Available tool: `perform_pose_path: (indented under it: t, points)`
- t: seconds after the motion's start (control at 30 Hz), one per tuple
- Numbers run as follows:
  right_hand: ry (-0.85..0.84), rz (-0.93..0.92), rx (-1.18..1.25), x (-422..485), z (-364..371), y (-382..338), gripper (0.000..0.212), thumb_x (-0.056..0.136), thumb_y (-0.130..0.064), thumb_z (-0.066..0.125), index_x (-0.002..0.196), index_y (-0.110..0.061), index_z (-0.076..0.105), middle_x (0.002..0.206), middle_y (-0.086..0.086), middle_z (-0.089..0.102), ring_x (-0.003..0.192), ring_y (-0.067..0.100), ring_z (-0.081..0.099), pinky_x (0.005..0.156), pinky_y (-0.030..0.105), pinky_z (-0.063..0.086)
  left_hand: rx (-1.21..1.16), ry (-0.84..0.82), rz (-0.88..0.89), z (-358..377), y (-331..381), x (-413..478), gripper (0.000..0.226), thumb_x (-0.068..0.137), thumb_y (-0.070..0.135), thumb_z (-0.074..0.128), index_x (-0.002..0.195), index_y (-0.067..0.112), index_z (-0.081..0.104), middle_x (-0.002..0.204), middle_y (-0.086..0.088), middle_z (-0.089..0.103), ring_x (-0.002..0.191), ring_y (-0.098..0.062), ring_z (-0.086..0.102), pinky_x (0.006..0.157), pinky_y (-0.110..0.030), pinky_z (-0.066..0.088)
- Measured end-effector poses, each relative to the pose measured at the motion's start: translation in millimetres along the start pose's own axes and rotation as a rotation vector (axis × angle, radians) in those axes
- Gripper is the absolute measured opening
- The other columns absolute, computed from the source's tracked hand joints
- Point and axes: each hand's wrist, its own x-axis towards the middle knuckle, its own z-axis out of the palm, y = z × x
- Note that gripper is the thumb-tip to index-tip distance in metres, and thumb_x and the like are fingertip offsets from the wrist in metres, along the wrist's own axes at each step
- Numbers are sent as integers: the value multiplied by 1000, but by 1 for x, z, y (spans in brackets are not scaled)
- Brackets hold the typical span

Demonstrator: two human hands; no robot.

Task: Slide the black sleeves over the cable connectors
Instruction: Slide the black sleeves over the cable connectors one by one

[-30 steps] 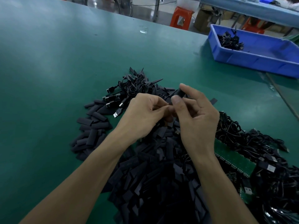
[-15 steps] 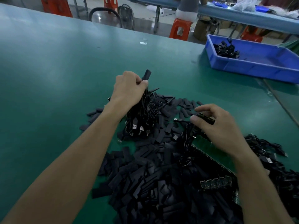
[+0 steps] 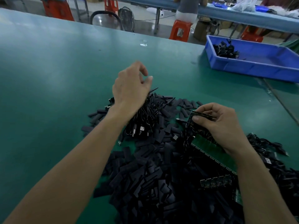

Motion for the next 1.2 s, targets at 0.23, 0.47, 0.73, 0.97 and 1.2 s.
perform_pose_path:
  t: [0.23, 0.47, 0.73, 0.97, 1.2]
  points:
    - [-36, -22, 302, -1, 4, -1, 16, 69, -26, 78, 82, -35, 79, 79, -7, 76, 72, 4, 68, 70, 16, 54, -434, -501, 94, 28, 35, -68, 18, 86, 35, 78, 89, 25, 64, 77, 15, 66, 64, 7, 59, 63, -8, 46]
    - [-92, 93, 394, -3, 0, 1, 23, 66, -22, 79, 83, -17, 65, 74, 0, 68, 73, 14, 61, 69, 21, 54, -854, -720, -152, 55, 22, -88, 19, 90, 17, 75, 82, 20, 58, 57, 21, 53, 47, 3, 40, 50, -8, 34]
    - [-226, 179, 472, -3, -3, -6, 17, 57, -26, 83, 69, -20, 72, 73, 3, 66, 71, 13, 59, 68, 19, 53, -1027, -783, -175, 59, 13, -88, 14, 89, 9, 73, 82, 16, 64, 66, 16, 57, 58, 0, 46, 57, -11, 38]
    - [-292, 190, 529, -6, -5, -9, 13, 61, -24, 83, 70, -22, 75, 72, 1, 69, 68, 10, 64, 67, 18, 55, -1158, -874, -285, 62, 14, -88, 18, 95, 9, 63, 79, 17, 65, 66, 9, 55, 57, -5, 44, 54, -19, 37]
    - [263, 224, 515, 1, -4, -1, 18, 80, -11, 77, 80, -22, 63, 81, -1, 65, 78, 13, 62, 80, 26, 56, -1154, -479, -153, 40, 28, -84, 11, 94, 23, 57, 97, 13, 57, 92, 3, 73, 89, -12, 65, 87, -29, 53]
